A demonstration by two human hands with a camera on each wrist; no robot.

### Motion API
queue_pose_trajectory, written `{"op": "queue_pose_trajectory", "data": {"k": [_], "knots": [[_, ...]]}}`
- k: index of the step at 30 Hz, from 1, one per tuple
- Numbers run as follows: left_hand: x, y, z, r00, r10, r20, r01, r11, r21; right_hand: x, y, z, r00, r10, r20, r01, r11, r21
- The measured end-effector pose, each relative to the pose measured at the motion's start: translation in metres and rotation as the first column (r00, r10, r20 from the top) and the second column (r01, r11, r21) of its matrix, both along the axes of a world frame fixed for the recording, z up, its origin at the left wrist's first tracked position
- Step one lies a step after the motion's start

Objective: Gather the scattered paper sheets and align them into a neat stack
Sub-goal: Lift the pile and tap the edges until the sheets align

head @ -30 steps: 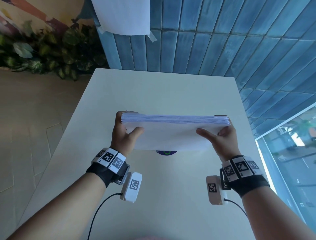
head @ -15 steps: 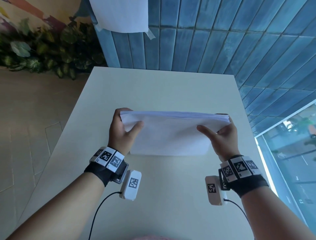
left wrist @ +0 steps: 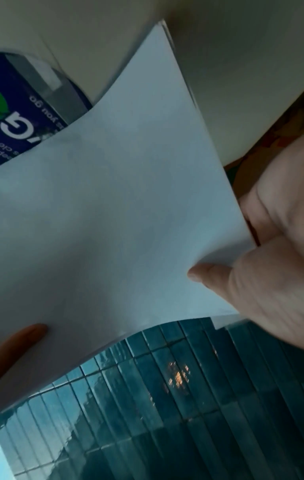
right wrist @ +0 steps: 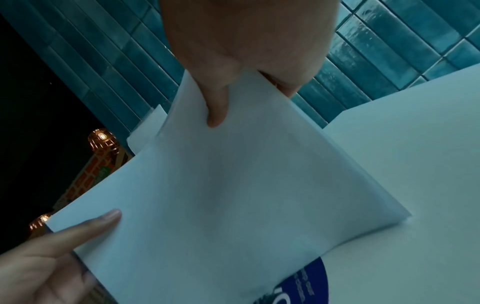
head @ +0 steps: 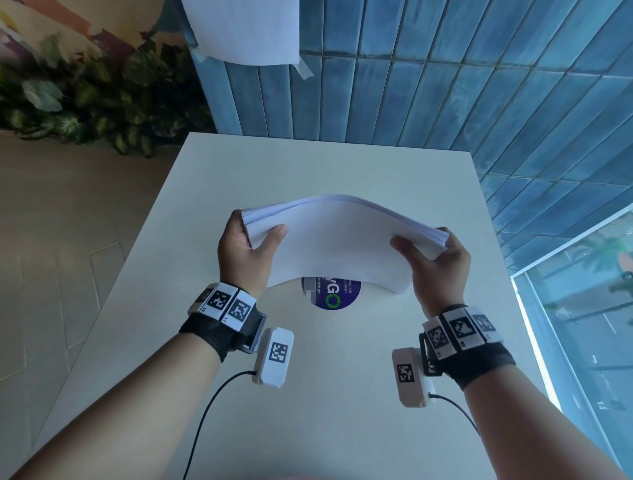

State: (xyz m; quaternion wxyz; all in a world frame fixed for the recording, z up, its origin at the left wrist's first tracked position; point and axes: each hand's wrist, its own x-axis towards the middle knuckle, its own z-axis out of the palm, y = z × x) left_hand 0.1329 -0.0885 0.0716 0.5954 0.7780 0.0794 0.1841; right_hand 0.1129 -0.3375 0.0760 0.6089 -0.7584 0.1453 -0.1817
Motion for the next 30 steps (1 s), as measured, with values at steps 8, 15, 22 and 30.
{"op": "queue_pose_trajectory", "data": {"k": [8, 15, 22, 30], "knots": [[0.001, -0.005, -0.009, 0.997, -0.030, -0.071, 0.025, 0.998, -0.064, 0.006, 0.008, -0.008, 0.997, -0.071, -0.005, 0.071, 0.997, 0.043], [0.002, -0.002, -0.010, 0.997, -0.062, -0.048, 0.059, 0.996, -0.062, 0.008, 0.006, -0.011, 0.994, -0.109, 0.031, 0.106, 0.990, 0.093], [0.002, -0.001, -0.007, 0.991, -0.102, -0.081, 0.088, 0.982, -0.166, 0.017, 0.003, -0.015, 1.000, -0.018, 0.022, 0.014, 0.985, 0.170], [0.007, 0.000, -0.011, 0.990, -0.121, -0.069, 0.112, 0.986, -0.120, 0.020, -0.004, -0.021, 0.997, 0.059, -0.047, -0.056, 0.997, 0.056]]}}
